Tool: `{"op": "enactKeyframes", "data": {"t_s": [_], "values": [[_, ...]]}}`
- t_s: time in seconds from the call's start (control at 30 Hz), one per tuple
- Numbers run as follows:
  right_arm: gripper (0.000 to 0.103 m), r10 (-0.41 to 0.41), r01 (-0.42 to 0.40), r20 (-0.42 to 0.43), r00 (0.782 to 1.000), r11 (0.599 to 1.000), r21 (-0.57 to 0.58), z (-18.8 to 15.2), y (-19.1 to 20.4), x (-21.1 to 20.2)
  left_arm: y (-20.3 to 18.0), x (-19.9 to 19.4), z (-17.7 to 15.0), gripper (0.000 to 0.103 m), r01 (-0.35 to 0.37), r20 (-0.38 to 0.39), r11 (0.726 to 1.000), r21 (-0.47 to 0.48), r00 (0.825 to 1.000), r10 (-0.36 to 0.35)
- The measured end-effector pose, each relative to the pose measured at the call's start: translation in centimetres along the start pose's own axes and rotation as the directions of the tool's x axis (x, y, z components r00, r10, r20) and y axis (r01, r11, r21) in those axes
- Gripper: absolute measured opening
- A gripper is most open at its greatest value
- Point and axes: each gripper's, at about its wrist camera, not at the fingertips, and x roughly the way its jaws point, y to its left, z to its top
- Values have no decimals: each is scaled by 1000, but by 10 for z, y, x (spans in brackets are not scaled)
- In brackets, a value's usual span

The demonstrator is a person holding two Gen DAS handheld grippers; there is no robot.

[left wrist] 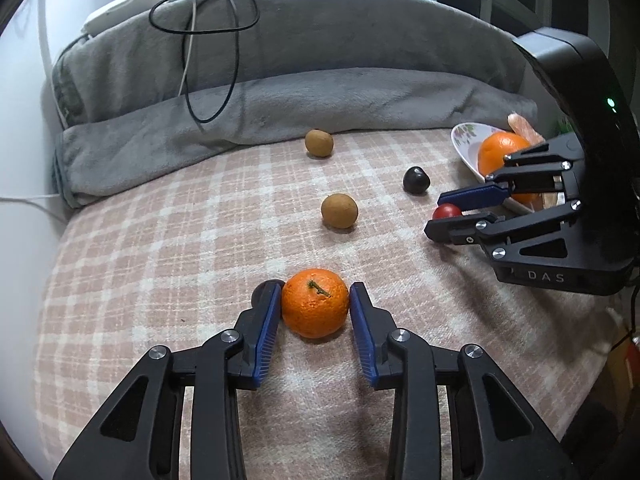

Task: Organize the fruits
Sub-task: 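Grasp the mandarin with the left tool while the right tool grasps the cherry tomato, then carry the mandarin and tomato over the plate and open both tools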

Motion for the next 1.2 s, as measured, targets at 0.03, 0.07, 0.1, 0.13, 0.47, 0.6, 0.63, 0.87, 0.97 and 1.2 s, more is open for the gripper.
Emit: {"op": "enactKeyframes", "data": {"t_s": [0.03,0.07,0.1,0.13,0.47,0.6,0.63,0.87,0.97,1.2], "values": [[26,4,-4,7,1000,1000,4,0,0,-2,1,-1,0,33,3,1,1000,-10,1000,-3],[26,9,-9,17,1000,1000,14,-1,0,-4,2,-2,0,33,8,2,1000,-20,1000,-8],[26,17,-17,24,1000,1000,21,-1,-1,-6,3,-4,0,33,14,2,999,-31,1000,-14],[26,23,-24,32,999,999,28,-1,-1,-9,5,-5,0,33,21,2,999,-42,1000,-21],[26,54,-63,114,992,995,77,-8,-3,-39,3,-18,3,33,49,21,995,-91,999,-47],[26,60,-75,147,987,992,103,-14,-6,-55,-1,-25,6,33,59,37,994,-92,998,-56],[26,57,-75,157,986,991,110,-16,-8,-59,-2,-26,7,33,62,41,994,-90,997,-58],[26,30,-69,215,976,982,176,-33,-29,-90,-14,-31,15,33,89,69,993,-74,994,-84],[26,3,-52,230,973,977,208,-42,-42,-102,-20,-33,20,33,102,79,993,-67,992,-96],[26,-60,-16,253,966,957,288,-66,-75,-127,-40,-34,30,33,138,98,990,-43,986,-133]]}}
